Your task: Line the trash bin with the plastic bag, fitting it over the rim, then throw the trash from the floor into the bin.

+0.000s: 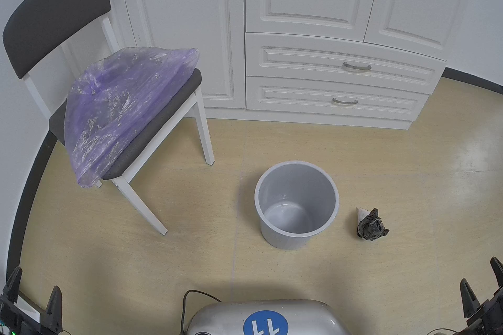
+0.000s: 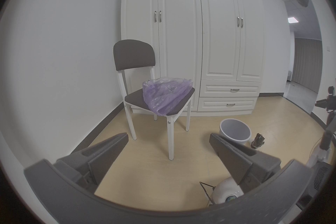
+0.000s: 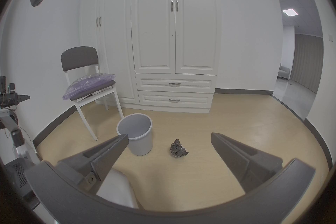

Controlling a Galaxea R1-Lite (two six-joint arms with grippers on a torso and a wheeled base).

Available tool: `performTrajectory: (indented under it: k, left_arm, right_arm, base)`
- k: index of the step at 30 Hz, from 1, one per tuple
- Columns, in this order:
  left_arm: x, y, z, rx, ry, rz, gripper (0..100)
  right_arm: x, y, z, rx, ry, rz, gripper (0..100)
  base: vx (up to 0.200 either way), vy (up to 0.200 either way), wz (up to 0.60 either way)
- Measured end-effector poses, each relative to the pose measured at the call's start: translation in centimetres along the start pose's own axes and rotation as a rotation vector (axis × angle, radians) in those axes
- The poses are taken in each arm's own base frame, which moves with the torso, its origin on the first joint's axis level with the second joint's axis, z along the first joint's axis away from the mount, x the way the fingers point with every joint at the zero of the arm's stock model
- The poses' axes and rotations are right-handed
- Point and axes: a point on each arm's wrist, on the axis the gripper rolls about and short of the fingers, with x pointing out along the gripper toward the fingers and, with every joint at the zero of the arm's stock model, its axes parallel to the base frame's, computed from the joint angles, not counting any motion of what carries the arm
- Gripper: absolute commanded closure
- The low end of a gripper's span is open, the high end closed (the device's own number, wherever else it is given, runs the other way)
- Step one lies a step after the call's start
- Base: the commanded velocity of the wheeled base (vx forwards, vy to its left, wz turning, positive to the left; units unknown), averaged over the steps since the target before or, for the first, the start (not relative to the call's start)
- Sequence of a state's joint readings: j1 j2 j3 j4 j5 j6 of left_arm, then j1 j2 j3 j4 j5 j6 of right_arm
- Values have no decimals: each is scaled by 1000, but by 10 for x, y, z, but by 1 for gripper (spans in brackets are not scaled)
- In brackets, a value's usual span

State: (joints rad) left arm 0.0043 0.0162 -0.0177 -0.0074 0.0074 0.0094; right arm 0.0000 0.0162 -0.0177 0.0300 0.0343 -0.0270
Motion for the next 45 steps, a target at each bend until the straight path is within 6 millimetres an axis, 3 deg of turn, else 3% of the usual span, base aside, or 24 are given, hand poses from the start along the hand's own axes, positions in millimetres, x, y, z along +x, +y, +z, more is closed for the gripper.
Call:
performTrajectory:
  k: [30,45]
  left_arm:
    - [0,0,0,-38,-1,7,0]
    - [0,-1,1,31,-9,-36,0]
  right_arm:
    - [0,0,0,16,-3,-2,0]
    - [0,0,1,-42,-12,12,0]
  base:
    - [0,0,0]
    - [0,0,0]
